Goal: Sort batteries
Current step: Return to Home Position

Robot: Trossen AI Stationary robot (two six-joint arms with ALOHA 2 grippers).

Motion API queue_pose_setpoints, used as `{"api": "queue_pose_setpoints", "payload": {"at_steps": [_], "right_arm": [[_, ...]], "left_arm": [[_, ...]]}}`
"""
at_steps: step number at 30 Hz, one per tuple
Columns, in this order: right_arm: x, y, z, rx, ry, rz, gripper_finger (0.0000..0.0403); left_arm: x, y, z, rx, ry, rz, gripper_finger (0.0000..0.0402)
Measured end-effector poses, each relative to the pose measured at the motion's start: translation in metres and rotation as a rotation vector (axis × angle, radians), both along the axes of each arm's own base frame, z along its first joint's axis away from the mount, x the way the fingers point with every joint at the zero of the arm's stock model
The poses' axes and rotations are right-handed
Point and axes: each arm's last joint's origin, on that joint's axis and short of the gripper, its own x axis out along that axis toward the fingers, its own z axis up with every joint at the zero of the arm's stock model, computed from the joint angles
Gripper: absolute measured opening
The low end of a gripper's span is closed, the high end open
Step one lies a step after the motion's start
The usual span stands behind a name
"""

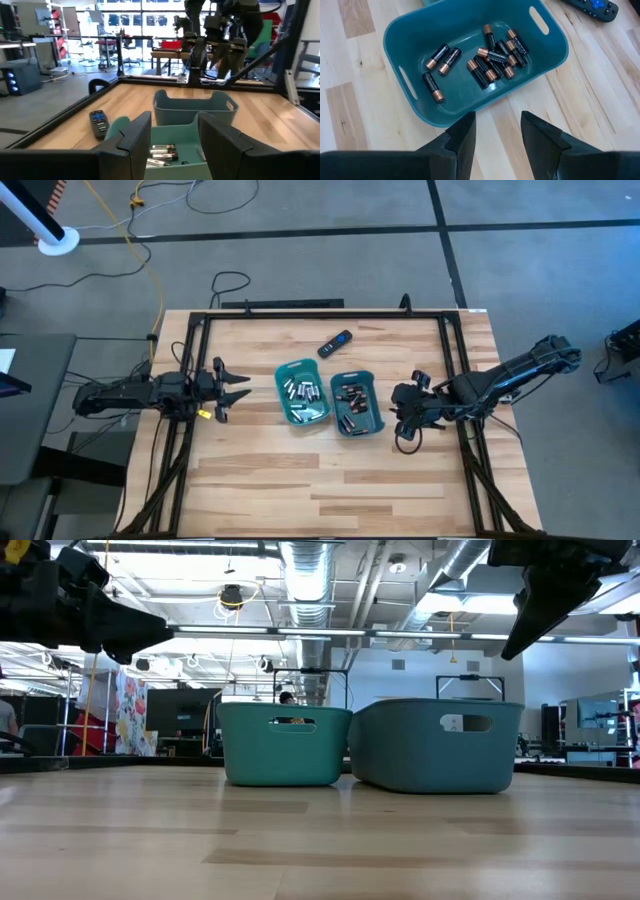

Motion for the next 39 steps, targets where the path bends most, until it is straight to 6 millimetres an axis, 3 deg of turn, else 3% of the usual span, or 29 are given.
{"api": "queue_pose_setpoints", "payload": {"at_steps": [9,19,31,39], "right_arm": [[0.000,0.000,0.000,0.000,-0.001,0.002,0.0172],[-0.016,-0.009,0.013,-0.095,-0.080,0.042,0.0172],[-0.053,-0.028,-0.030,-0.019,-0.422,0.102,0.0172],[-0.075,-0.048,-0.054,0.040,-0.470,0.175,0.0172]], "left_arm": [[0.000,-0.002,-0.001,-0.006,0.008,-0.083,0.0158],[0.000,-0.002,0.000,-0.006,0.002,-0.085,0.0158],[0.000,-0.002,0.000,-0.006,0.001,-0.086,0.0158],[0.000,-0.002,0.000,-0.006,0.000,-0.086,0.0158]]}}
